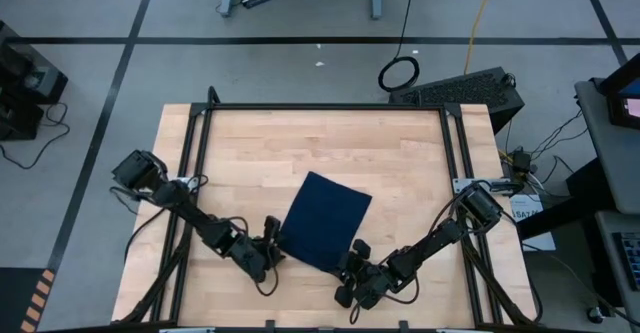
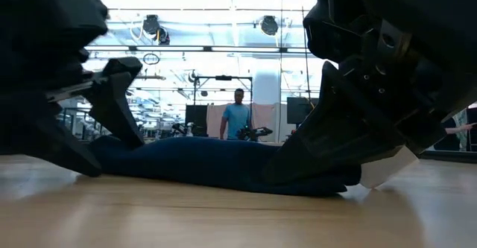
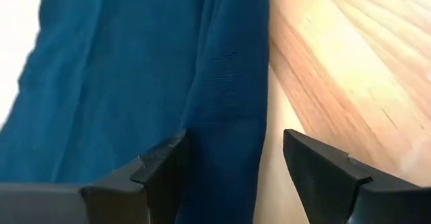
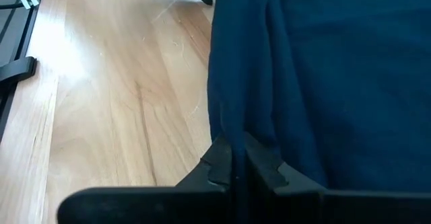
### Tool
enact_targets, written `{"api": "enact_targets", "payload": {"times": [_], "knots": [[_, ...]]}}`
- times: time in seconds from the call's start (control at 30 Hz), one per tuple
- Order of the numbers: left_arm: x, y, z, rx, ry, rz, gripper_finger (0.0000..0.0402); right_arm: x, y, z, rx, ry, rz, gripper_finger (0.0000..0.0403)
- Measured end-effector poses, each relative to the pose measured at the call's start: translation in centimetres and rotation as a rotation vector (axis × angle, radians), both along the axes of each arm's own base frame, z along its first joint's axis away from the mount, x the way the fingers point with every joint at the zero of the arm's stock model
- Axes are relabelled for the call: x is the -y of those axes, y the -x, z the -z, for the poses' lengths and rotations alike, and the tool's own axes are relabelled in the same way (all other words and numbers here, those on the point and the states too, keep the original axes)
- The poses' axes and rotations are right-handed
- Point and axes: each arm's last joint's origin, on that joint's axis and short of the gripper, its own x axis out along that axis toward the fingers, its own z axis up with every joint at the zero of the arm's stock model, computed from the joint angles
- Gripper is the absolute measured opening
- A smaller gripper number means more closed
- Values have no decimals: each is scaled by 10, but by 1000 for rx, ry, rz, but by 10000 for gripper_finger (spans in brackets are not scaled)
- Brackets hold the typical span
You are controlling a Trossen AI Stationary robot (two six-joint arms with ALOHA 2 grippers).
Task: Roll towel
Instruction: Roll the dark blue towel
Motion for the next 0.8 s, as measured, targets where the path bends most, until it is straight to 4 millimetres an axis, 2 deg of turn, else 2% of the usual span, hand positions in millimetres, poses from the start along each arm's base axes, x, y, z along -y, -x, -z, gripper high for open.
{"api": "enact_targets", "payload": {"times": [0.37,0.47,0.63,0.8], "knots": [[-27,-16,1,-108,164,-6,232,-1,-1,-1,9,21,-31,6],[-36,-20,3,-154,232,-10,202,-1,-1,-1,8,30,-39,18],[-50,-25,4,-196,309,-29,130,-2,-2,-2,11,39,-51,47],[-56,-27,4,-209,331,-37,63,-3,3,-16,-8,95,-124,88]]}}
